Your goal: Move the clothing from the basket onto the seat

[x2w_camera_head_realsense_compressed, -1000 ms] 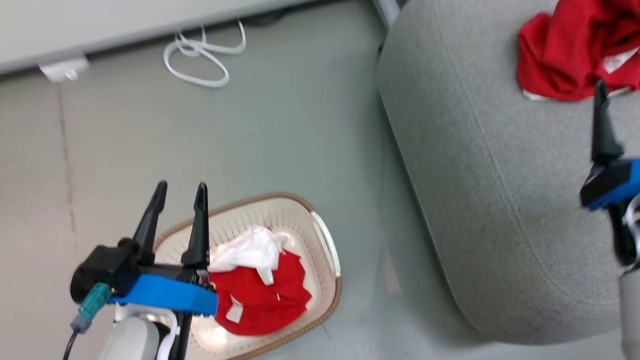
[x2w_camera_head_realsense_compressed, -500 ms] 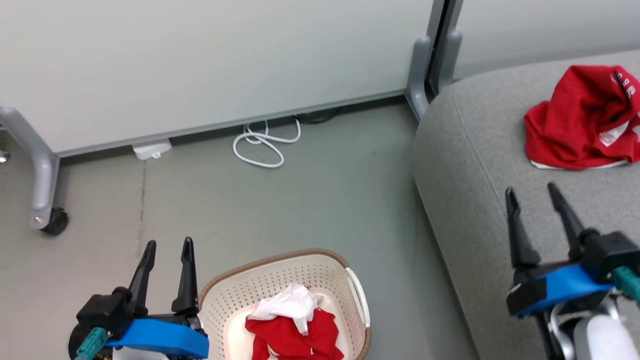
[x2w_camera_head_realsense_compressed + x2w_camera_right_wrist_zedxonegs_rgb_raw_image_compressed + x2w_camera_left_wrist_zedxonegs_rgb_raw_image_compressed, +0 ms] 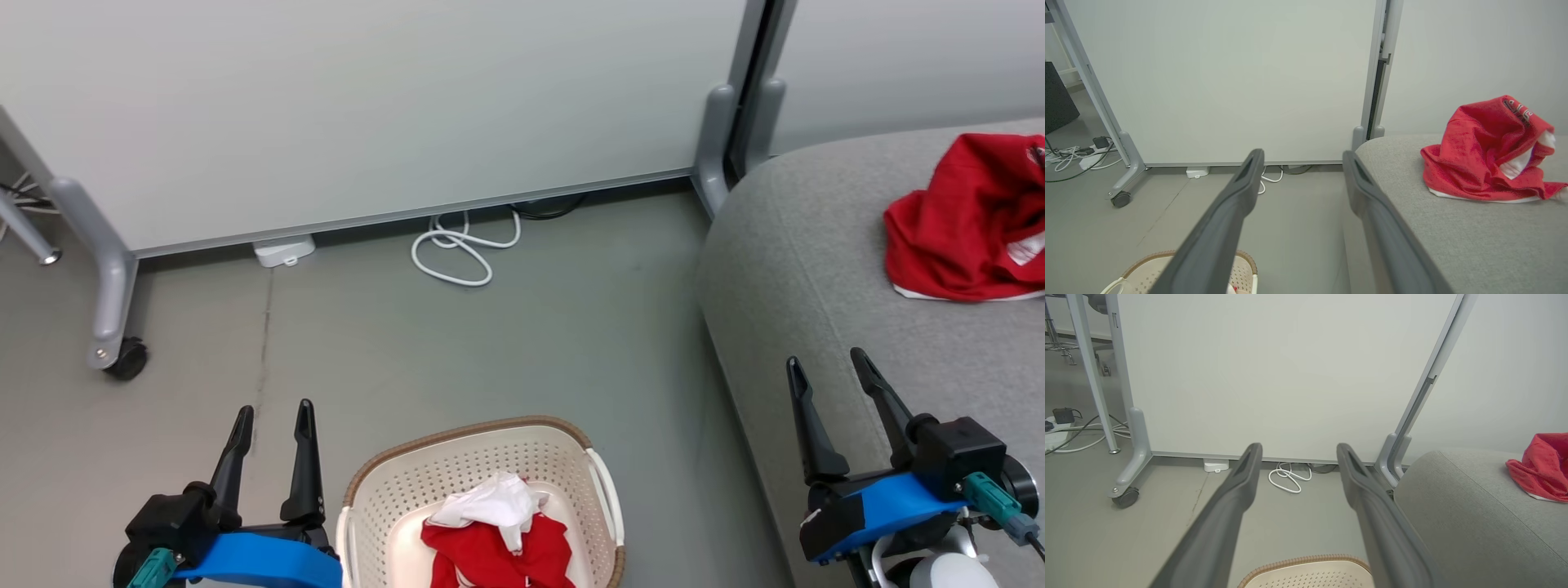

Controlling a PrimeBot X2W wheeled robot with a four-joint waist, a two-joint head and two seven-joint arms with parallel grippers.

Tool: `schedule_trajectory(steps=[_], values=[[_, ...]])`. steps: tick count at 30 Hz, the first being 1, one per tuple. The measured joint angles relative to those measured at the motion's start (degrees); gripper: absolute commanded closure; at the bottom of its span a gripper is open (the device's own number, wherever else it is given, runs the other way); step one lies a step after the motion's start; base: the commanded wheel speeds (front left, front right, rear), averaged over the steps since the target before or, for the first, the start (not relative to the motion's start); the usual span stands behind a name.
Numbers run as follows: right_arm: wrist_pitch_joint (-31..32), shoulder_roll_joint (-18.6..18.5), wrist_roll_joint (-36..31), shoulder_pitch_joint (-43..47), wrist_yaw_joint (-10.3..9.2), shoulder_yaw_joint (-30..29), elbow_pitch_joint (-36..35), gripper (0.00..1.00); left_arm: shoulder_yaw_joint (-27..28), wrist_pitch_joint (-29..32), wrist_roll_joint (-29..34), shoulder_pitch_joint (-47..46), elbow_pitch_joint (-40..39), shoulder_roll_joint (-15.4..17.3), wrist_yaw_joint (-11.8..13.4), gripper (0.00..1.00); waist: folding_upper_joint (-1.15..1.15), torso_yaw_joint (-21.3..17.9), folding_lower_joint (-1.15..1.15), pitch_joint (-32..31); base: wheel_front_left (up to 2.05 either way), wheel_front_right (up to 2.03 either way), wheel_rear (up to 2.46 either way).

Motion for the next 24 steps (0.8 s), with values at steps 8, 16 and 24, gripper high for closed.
schedule_trajectory(steps=[8,16,24], values=[[-0.37,0.01,0.66,0.04,0.00,0.52,1.24,0.00,1.93,0.00,0.53,0.68,0.63,-0.25,-0.33,0.00,0.00,3.93,0.01,-0.49,0.00,0.00,0.00],[-0.37,0.03,1.24,0.01,0.00,1.76,2.35,0.00,3.41,-0.01,0.89,1.95,1.70,-0.20,-0.56,0.00,0.00,6.82,0.01,-1.52,0.00,0.00,0.00],[-0.38,0.03,1.97,-0.06,-0.01,2.47,3.07,0.00,5.05,-0.01,0.89,2.03,2.13,0.03,-0.83,0.00,0.00,6.85,0.01,-1.40,0.00,0.00,0.00]])
